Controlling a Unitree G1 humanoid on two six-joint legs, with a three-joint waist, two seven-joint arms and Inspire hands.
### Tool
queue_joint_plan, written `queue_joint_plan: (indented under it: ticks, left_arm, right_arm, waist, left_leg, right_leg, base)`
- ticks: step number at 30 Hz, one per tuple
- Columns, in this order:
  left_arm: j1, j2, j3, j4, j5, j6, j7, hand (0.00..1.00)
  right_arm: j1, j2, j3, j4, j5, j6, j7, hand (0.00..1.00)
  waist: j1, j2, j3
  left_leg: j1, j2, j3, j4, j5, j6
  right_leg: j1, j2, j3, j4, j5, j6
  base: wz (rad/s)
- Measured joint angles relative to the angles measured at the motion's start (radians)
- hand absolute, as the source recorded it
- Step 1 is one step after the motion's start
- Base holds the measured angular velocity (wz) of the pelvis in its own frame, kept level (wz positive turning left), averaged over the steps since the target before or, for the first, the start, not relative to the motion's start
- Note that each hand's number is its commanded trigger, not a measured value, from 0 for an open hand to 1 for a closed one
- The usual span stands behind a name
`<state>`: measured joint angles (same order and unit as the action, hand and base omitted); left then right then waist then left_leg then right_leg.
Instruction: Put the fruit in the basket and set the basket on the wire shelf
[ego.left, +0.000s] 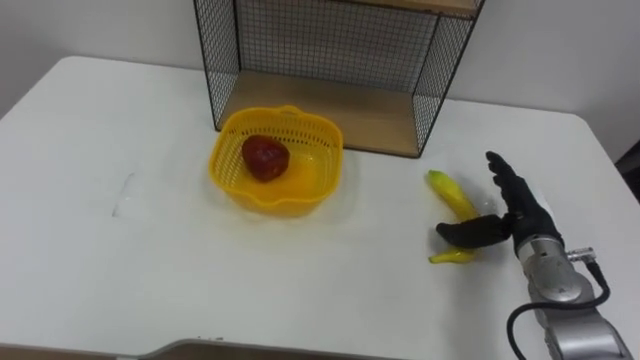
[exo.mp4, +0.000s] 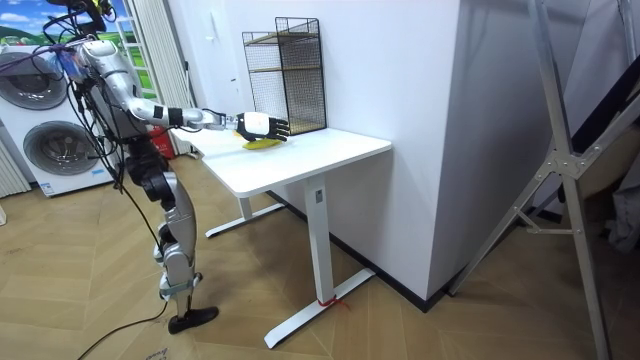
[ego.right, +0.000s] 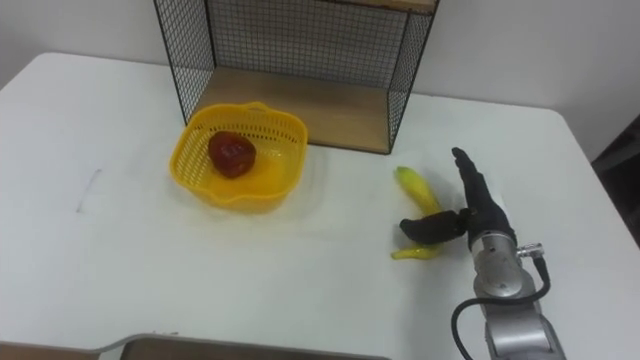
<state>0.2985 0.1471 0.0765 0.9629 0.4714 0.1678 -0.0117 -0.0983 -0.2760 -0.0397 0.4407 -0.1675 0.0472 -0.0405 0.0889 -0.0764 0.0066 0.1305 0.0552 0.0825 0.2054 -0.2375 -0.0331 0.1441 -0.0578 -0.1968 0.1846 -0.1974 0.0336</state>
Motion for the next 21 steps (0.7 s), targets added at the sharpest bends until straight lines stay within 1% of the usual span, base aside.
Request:
queue_joint_plan:
  ticks: [2,4,14,21]
  left_arm:
    - [0.0,0.0,0.0,-0.001,0.0,0.0,0.0,0.0]
    - [0.001,0.0,0.0,-0.001,0.0,0.0,0.0,0.0]
    - [0.002,0.001,0.0,-0.001,0.0,0.0,0.0,0.0]
    - [0.002,0.004,-0.002,-0.001,-0.001,-0.001,0.0,0.0]
  right_arm:
    - [0.0,0.0,0.008,0.019,0.0,0.003,0.001,0.0]
    - [0.0,0.0,0.018,0.02,-0.001,0.015,0.002,0.0]
    - [0.0,0.0,0.019,0.028,-0.004,0.018,0.021,0.0]
    - [0.0,0.0,0.032,0.061,-0.004,0.017,0.024,0.0]
  waist:
    - [-0.001,-0.001,-0.001]
    - [-0.001,0.0,-0.0011]
    - [-0.002,0.004,-0.0031]
    - [-0.002,0.002,-0.0046]
  left_leg:
    - [0.002,0.0,-0.002,0.0,0.0,0.0]
    - [0.0,0.0,-0.003,0.0,0.0,0.0]
    - [0.01,0.0,-0.006,0.001,0.0,0.0]
    - [0.014,0.0,-0.005,0.002,0.0,0.0]
  right_leg:
    - [0.002,0.0,-0.001,0.0,0.0,0.0]
    - [0.003,0.0,-0.002,-0.001,0.0,0.0]
    - [0.016,0.0,-0.005,-0.001,0.0,0.0]
    - [0.022,0.0,-0.005,-0.001,0.0,0.0]
  base:
    - [0.0]
    - [0.0]
    - [0.0]
    - [0.0]
